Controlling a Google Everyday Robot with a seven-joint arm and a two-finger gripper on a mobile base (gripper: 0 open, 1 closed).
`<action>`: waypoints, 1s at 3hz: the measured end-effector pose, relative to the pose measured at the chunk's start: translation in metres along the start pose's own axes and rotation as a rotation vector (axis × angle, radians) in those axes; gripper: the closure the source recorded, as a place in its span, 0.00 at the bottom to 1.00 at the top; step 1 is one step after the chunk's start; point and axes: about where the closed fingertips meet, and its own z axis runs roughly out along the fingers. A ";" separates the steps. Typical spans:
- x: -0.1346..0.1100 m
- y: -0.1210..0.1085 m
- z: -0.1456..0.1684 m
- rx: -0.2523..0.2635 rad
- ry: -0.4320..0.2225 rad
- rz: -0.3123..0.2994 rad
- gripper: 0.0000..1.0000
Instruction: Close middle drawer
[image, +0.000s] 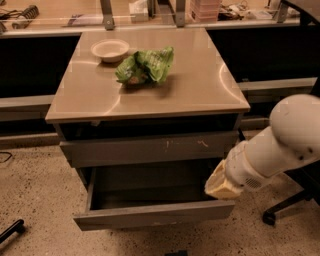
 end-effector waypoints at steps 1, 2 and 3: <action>0.006 0.005 0.013 -0.026 0.000 0.009 1.00; 0.007 0.006 0.016 -0.031 0.006 0.001 1.00; 0.029 0.008 0.051 -0.029 0.013 -0.039 1.00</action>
Offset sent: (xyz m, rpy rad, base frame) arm -0.0061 0.0012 -0.0242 -0.0132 0.0345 0.0346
